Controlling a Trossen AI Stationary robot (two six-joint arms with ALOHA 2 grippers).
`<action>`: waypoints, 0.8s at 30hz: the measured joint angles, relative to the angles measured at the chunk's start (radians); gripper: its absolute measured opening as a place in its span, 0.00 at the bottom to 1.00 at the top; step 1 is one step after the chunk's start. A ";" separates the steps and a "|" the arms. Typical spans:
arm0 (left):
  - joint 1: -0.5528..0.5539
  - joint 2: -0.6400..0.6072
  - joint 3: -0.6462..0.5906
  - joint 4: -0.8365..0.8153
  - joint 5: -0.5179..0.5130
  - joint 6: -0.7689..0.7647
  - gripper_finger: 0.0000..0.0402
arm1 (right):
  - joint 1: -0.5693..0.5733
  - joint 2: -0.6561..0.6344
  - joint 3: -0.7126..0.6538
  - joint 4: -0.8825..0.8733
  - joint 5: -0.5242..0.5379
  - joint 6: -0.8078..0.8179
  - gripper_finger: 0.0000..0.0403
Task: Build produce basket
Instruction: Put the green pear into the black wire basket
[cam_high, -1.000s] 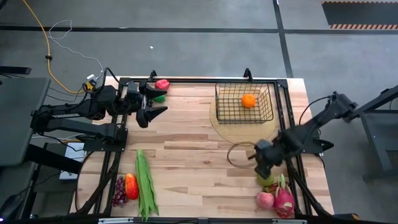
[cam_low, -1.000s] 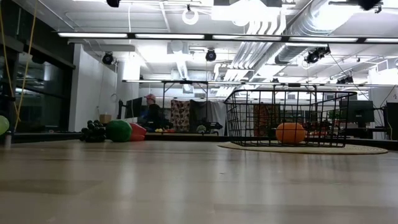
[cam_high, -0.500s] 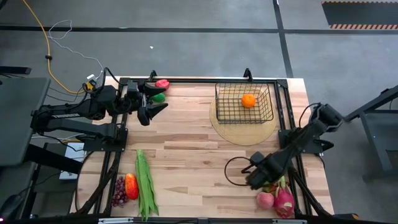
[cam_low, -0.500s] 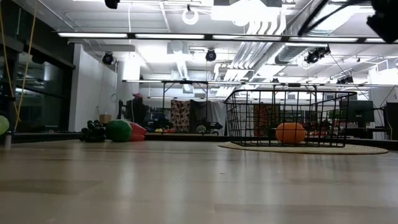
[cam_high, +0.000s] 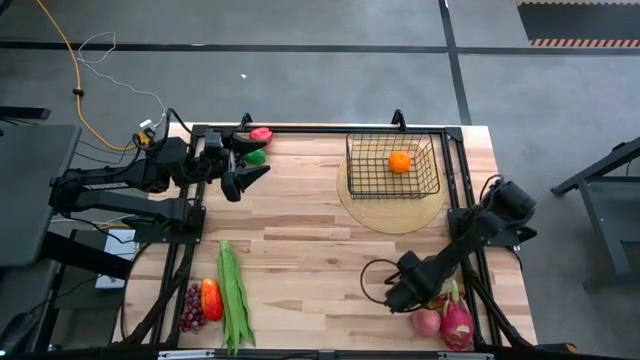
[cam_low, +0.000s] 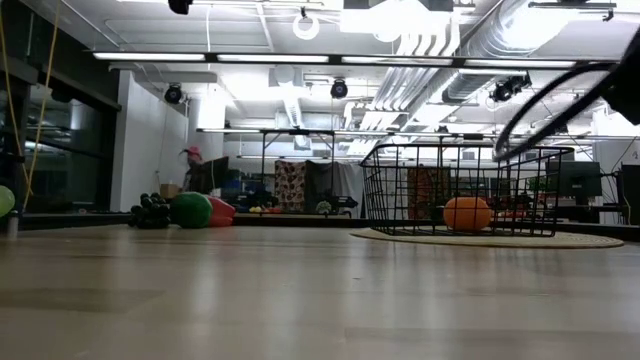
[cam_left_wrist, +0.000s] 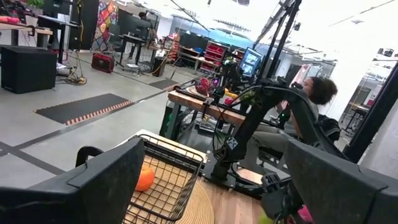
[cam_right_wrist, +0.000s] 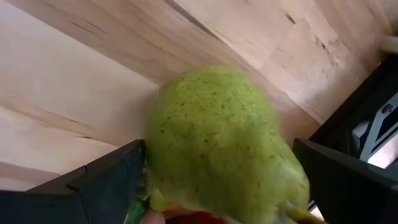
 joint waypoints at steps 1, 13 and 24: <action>0.000 0.000 0.000 0.000 0.000 0.000 0.94 | 0.000 0.008 0.000 0.001 -0.008 0.000 0.98; 0.000 0.000 0.000 0.000 0.000 0.000 0.94 | 0.000 0.024 0.000 0.006 -0.024 0.018 0.80; 0.000 0.000 0.000 0.001 0.000 0.000 0.94 | -0.002 -0.214 0.085 -0.181 0.189 -0.036 0.75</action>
